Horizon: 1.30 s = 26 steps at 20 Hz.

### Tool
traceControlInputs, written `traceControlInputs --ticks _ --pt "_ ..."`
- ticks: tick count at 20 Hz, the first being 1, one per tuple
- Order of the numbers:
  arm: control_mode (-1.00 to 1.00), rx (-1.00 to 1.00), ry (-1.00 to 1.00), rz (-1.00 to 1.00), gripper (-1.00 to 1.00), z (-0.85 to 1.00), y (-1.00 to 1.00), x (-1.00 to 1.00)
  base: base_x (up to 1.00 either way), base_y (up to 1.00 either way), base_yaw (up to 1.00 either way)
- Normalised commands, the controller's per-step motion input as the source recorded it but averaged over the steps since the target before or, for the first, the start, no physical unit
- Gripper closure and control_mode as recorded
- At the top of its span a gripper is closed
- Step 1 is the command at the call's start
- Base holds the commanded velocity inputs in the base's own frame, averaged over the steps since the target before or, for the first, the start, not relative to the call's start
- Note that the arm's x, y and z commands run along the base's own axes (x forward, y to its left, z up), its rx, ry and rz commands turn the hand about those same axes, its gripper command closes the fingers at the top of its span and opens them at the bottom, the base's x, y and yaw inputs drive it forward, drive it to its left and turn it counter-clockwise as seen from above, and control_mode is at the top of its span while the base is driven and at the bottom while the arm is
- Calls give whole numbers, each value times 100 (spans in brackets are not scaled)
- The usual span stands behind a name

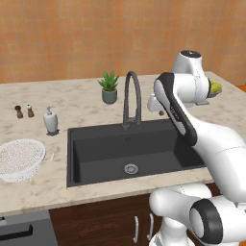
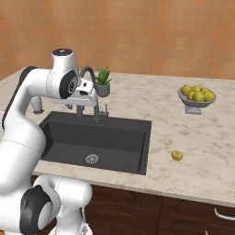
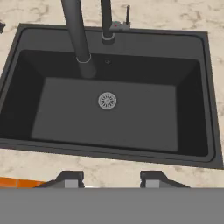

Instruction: Put the colander in the sink, put the kiwi in the colander, and turn on the sink faucet and pour water over the colander.

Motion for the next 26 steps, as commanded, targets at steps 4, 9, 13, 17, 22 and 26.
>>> traceControlInputs --ticks 4,9,13,17,22,26 --pt "-100 0 0 0 -100 -1 0 -5 0 0 0" --pt "-100 14 -8 6 -100 -5 4 -54 0 0 0" --pt "-100 16 -5 0 -100 -3 44 -65 0 0 0" --pt "-100 9 0 -7 -100 -6 73 -50 0 0 0" --pt "-100 0 16 -20 -100 -1 88 -22 0 0 0" --pt "-100 1 18 -15 -100 -4 91 -2 0 0 0"
